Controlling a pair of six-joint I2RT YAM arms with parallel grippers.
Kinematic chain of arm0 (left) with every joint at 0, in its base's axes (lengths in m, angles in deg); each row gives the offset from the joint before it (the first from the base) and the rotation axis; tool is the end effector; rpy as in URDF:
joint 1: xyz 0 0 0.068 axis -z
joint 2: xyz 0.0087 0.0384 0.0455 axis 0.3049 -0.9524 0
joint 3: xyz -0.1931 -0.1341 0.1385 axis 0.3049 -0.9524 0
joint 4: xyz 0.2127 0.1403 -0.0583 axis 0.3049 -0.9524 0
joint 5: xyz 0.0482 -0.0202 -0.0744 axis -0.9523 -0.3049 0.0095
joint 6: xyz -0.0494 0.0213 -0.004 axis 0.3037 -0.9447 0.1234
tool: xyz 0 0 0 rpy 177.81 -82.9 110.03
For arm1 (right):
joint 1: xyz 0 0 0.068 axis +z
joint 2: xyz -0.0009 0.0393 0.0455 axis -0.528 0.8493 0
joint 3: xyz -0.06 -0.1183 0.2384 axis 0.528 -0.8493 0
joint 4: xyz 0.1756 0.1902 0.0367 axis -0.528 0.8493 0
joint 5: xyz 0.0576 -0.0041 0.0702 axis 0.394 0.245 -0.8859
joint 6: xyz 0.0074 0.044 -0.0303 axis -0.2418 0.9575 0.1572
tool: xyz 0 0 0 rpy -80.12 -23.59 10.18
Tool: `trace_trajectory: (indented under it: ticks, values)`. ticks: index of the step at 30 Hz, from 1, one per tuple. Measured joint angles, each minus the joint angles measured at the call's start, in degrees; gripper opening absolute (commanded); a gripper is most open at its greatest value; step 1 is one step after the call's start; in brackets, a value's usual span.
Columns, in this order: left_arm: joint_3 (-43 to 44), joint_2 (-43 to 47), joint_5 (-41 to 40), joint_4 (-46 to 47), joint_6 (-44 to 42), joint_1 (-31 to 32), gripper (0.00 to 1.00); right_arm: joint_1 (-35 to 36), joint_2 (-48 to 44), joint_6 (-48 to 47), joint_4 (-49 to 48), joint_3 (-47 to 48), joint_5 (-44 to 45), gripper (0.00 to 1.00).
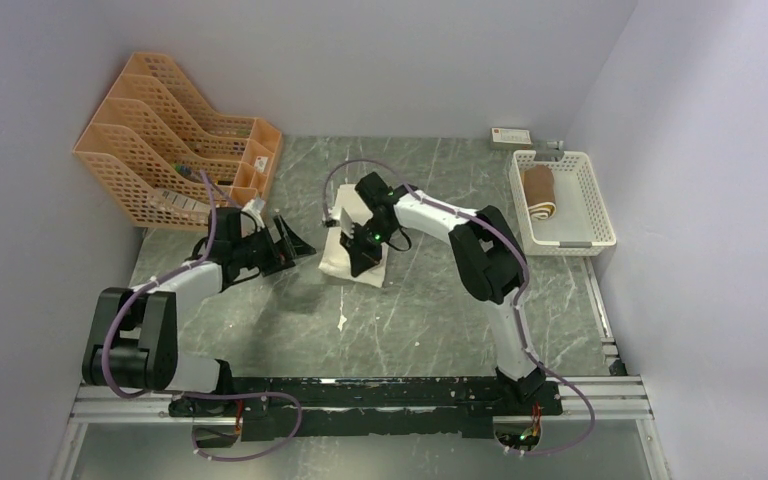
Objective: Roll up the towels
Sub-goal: Roll the towel at the center of the board.
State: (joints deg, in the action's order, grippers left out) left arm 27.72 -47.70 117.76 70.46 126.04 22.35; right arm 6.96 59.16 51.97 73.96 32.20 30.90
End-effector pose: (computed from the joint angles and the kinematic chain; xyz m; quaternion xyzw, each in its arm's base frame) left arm 0.2583 -0.0413 0.1678 -0.1189 0.8660 -0.3965 0.2806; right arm 0.3246 0.2901 0.1554 -0.6031 0.7119 0.3362 0.1278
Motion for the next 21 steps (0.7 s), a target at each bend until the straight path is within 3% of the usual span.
trace_trajectory:
  ticks: [11,20,21]
  values:
    - [0.55,-6.73,-0.39,5.07,0.7,4.68,0.99,-7.82,14.25,1.99,15.45,21.29,-14.47,0.0]
    - [7.21,-13.38,-1.18,5.55,0.68,8.74,1.0,-8.5,17.99,3.72,19.52,23.85,-16.48,0.0]
    - [7.91,-14.08,-1.31,5.66,0.63,9.14,0.95,-8.5,17.99,3.8,19.58,23.85,-16.55,0.0]
